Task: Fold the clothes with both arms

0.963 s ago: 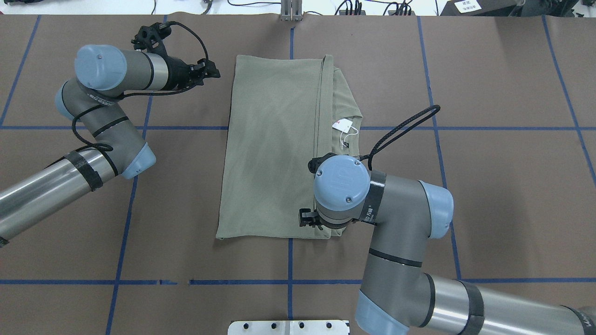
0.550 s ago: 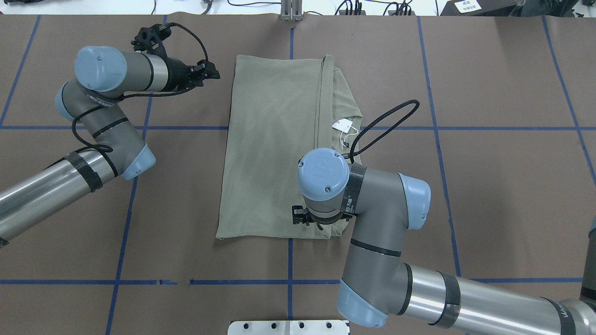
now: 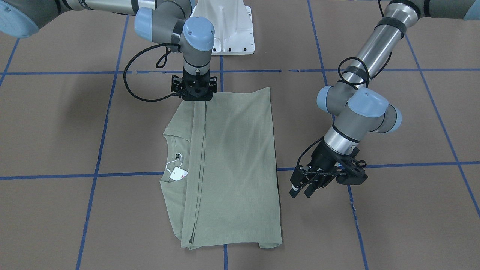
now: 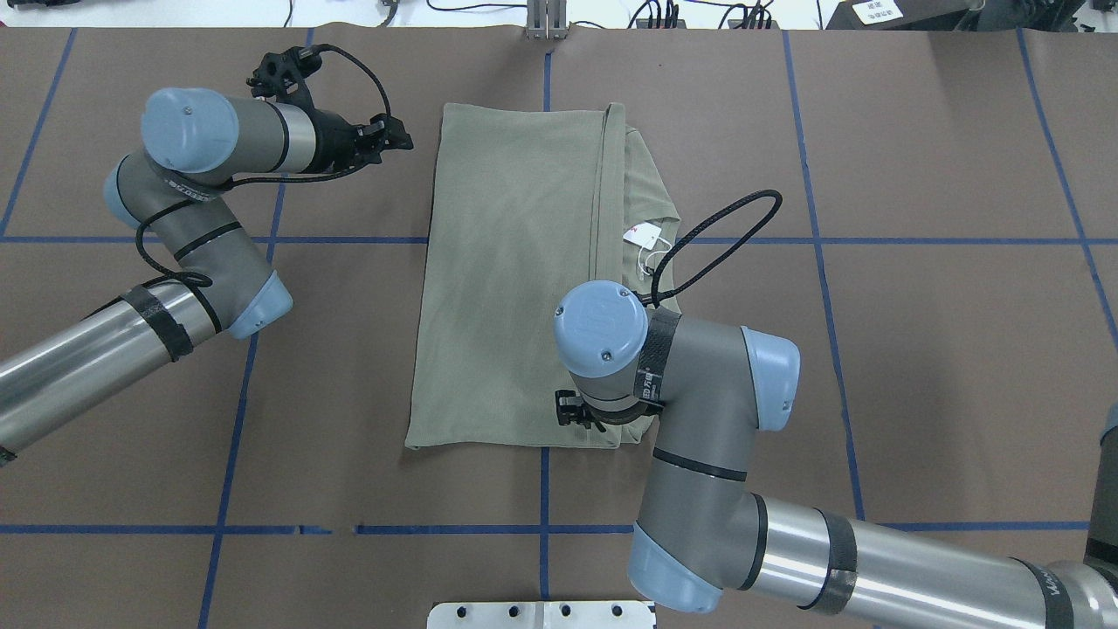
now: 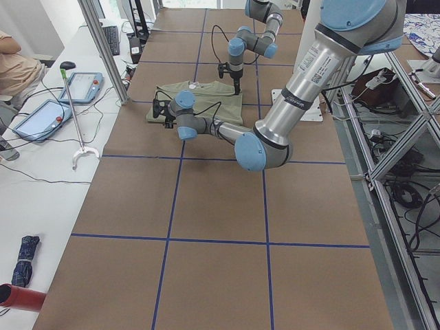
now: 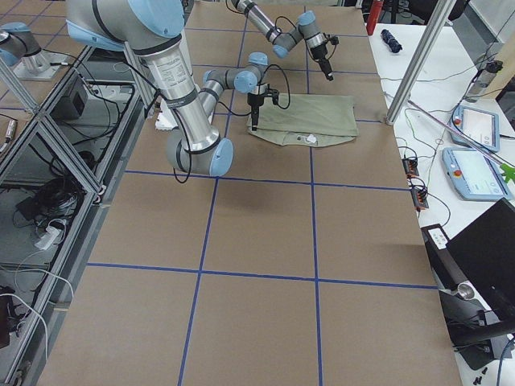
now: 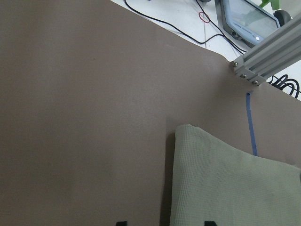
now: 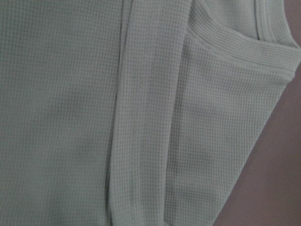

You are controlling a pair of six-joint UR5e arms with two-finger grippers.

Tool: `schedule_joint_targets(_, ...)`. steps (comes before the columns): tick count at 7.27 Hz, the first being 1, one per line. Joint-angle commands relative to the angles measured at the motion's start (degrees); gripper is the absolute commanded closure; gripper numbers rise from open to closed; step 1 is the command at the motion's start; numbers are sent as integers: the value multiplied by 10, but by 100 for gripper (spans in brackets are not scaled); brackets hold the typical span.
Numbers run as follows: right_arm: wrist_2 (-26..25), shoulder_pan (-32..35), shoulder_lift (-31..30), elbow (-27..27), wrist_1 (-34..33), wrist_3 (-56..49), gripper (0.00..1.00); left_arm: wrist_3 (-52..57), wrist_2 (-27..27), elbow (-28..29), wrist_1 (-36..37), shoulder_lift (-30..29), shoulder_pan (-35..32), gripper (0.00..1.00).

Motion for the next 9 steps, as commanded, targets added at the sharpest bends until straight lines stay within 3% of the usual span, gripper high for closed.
schedule_joint_targets(1, 11, -1, 2, -1, -1, -1, 0, 0, 0, -1, 0, 0, 0, 37)
schedule_joint_targets(9, 43, 22, -12, -6, -19, -39, 2, 0, -1, -3, -1, 4, 1, 36)
